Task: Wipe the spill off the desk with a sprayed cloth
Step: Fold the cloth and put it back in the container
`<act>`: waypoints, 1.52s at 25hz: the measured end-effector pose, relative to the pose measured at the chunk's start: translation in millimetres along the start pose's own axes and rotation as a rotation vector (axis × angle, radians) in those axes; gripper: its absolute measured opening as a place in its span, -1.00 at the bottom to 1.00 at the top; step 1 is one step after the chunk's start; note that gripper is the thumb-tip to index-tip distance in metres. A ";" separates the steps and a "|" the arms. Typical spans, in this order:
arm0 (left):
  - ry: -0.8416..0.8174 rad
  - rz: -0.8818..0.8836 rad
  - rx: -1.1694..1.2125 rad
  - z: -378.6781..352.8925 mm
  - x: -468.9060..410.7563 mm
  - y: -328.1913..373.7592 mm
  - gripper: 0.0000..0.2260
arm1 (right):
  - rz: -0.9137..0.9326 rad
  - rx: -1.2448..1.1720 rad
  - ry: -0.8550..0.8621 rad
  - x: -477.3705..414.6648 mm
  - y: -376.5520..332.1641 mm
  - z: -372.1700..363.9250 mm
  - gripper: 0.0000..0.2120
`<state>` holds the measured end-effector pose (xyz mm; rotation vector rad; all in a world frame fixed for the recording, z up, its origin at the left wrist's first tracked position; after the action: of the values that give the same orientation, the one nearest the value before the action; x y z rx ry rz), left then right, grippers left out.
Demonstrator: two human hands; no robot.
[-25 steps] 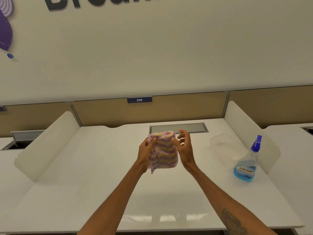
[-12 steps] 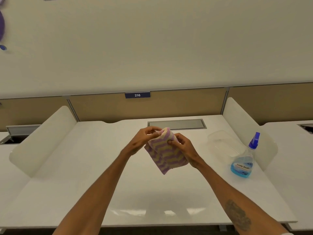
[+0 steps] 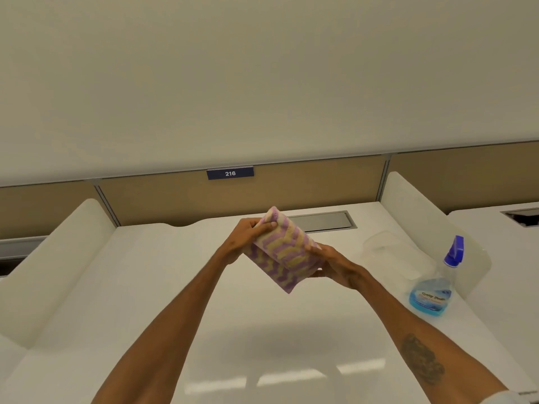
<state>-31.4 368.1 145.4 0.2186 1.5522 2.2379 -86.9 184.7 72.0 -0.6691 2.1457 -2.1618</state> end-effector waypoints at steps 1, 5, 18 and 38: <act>0.012 0.013 0.029 5.1 -4.4 -6.0 -0.64 | 0.004 -0.053 -0.005 -5.0 2.8 -0.9 -0.47; 0.041 0.080 0.074 15.7 -20.5 -34.0 -0.60 | 0.041 -0.251 0.073 -27.1 4.9 -3.0 -0.50; -0.125 0.306 0.239 -56.0 -47.5 -107.2 -0.68 | -0.079 -0.272 0.547 -28.5 43.1 70.4 -0.59; 0.024 0.411 0.356 -248.3 -162.4 -89.1 -0.56 | -0.291 0.496 1.121 4.1 2.7 289.2 -0.82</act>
<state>49.4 113.9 -12.2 0.6682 2.0673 2.2346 -0.8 -91.2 59.3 0.4271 1.6020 -3.5912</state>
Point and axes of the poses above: each hand's wrist, its own x-axis away from the middle knuckle, its own z-axis out of the back of the hand, y = z × x, the point moved 10 cm from there along -x, towards the middle knuckle, and after that the axes turned 7 degrees about -z, right-handed, at the moved point
